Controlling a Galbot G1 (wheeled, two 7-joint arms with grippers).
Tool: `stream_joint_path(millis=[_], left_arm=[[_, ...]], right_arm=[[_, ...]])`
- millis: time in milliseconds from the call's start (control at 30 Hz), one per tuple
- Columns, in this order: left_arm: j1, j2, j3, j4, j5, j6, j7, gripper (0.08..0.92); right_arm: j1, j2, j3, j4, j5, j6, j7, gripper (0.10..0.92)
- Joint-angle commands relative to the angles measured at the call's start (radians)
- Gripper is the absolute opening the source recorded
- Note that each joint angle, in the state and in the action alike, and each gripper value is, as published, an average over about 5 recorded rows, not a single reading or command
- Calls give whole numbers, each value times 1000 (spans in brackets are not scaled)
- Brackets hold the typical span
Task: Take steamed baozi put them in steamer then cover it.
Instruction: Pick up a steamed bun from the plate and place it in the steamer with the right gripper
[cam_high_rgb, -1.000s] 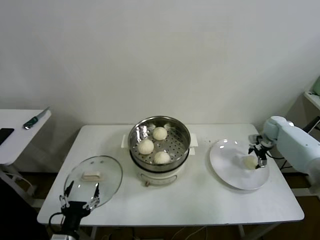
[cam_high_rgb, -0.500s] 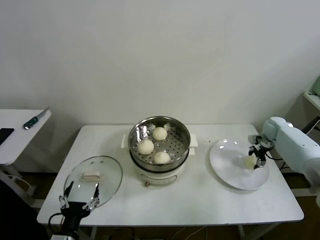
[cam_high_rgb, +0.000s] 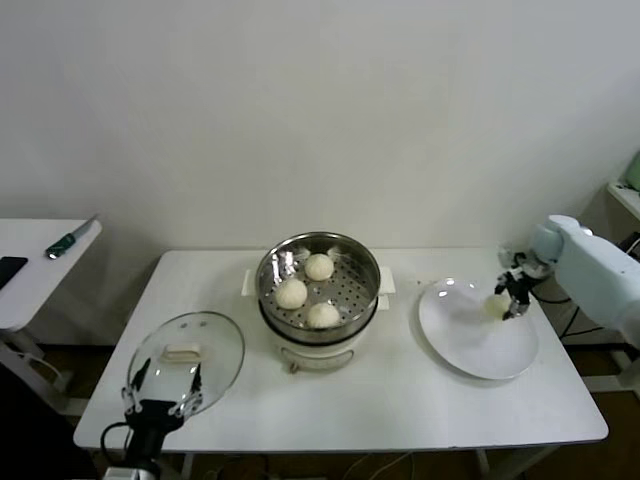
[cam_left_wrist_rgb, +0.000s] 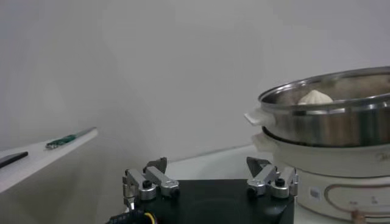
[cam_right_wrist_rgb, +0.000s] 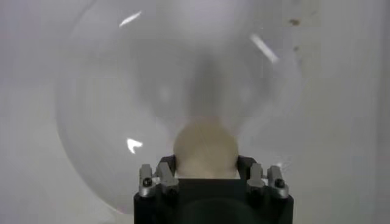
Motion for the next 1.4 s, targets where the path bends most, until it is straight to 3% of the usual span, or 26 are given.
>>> stream_joint_path(millis=[33,367,567,1000,1400], left_arm=[[-5,-4,23,-6,5,3,4,823],[2,3,63,-25,10,-4,14,823],[16,14,72,-34,0,-13,22,823],[38,40,47,-33,-30,-31,24,823],[37,44,35,-39,-33,-27,22,823]], right_arm=[[391,6,-439,200,530,-149,27,653],[675,187,-778,351,976,-271,89,654],[706,293,-853,440,1099,-324,142,661],[616,460,-869,416,1110,-349,195,662],[500,489,-865,369,981,-348,174,670]])
